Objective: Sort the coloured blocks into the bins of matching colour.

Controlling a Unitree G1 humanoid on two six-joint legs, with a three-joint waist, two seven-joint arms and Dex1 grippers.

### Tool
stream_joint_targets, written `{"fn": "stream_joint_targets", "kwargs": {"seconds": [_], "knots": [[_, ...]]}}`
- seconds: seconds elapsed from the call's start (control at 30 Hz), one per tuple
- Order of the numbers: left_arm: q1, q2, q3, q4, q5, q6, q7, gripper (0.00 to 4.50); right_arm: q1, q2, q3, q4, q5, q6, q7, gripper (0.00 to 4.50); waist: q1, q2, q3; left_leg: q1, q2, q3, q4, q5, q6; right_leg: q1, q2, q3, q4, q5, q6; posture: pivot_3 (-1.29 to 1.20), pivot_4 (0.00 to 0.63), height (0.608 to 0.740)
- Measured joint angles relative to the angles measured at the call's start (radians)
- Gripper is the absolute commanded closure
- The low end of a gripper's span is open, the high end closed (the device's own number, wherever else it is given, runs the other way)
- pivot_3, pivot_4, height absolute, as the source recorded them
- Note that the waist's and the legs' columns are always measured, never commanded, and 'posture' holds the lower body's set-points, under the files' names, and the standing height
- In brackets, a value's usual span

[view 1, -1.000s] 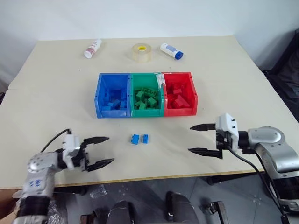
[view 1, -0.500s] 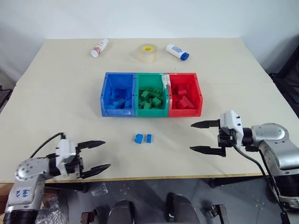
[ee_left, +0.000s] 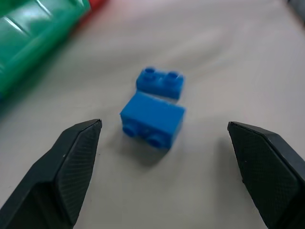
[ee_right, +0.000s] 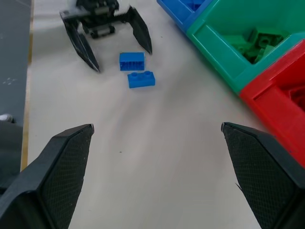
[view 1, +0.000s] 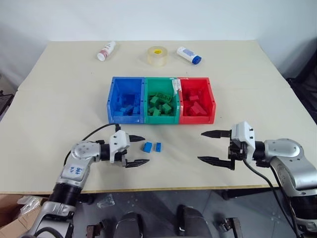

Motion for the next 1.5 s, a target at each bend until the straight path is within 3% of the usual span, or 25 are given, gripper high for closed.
{"fn": "stream_joint_targets", "kwargs": {"seconds": [0.27, 0.3, 0.53, 0.87, 1.0, 1.17, 1.37, 1.5], "knots": [[-0.052, -0.034, -0.020, 0.098, 0.003, -0.056, -0.039, 2.72, 0.038, 0.002, -0.020, -0.041, 0.009, 0.002, -0.052, 0.00, -0.002, 0.000, 0.000, 0.000, 0.000, 0.000, 0.001, 0.000, 0.000, 0.001, 0.000, 0.000, 0.001, 0.000, 0.000, 0.00, 0.150, 0.740], [-0.054, -0.034, -0.019, 0.103, 0.002, -0.058, -0.041, 2.84, 0.038, 0.002, -0.021, -0.042, 0.010, 0.001, -0.056, 0.00, -0.002, 0.000, 0.000, 0.001, 0.000, 0.000, 0.001, 0.000, 0.000, 0.001, 0.000, 0.000, 0.001, 0.000, 0.000, 0.00, 0.150, 0.740], [-0.031, -0.031, 0.039, 0.067, -0.027, -0.029, 0.003, 2.84, 0.035, 0.002, -0.022, -0.037, 0.010, -0.002, -0.059, 0.00, -0.004, 0.000, 0.000, 0.000, 0.000, -0.001, 0.001, 0.000, 0.000, 0.000, 0.000, 0.000, 0.001, 0.000, 0.000, 0.00, 0.150, 0.740], [-0.157, -0.037, 0.198, -0.032, -0.042, 0.148, 0.331, 2.84, -0.021, 0.002, -0.022, 0.015, 0.010, -0.011, -0.041, 0.00, 0.005, -0.001, 0.000, 0.000, 0.000, -0.001, 0.002, 0.000, 0.000, 0.001, 0.000, 0.000, 0.001, 0.000, 0.000, 0.00, 0.150, 0.740], [-0.322, -0.055, 0.224, 0.092, -0.022, 0.186, 0.440, 1.52, -0.056, 0.003, -0.020, 0.038, 0.009, -0.012, -0.028, 0.00, 0.017, -0.001, 0.001, 0.000, 0.000, -0.001, 0.003, 0.000, 0.001, 0.001, 0.000, 0.000, 0.001, 0.000, 0.001, 0.00, 0.150, 0.740], [-0.347, -0.073, 0.211, 0.200, -0.020, 0.172, 0.419, 0.01, -0.074, 0.003, -0.014, 0.053, 0.008, -0.014, -0.018, 0.00, 0.016, -0.001, 0.001, 0.000, 0.000, -0.001, 0.002, 0.000, 0.001, 0.001, 0.000, -0.001, 0.000, 0.000, 0.001, 0.00, 0.150, 0.740], [-0.303, -0.007, 0.215, 0.156, -0.033, 0.174, 0.342, 0.01, -0.075, 0.003, -0.013, 0.066, 0.008, -0.014, -0.004, 0.00, 0.013, -0.002, 0.001, 0.000, 0.000, 0.000, 0.002, 0.000, 0.000, 0.001, 0.000, 0.000, 0.001, 0.000, 0.001, 0.00, 0.150, 0.740], [-0.130, 0.090, 0.256, 0.009, -0.117, 0.186, 0.202, 0.01, -0.091, 0.003, -0.002, 0.081, 0.008, -0.015, 0.021, 0.00, 0.001, -0.002, 0.001, 0.000, 0.000, 0.000, 0.002, 0.000, 0.000, 0.000, 0.000, 0.000, 0.001, 0.000, 0.001, 0.00, 0.150, 0.740]]}}
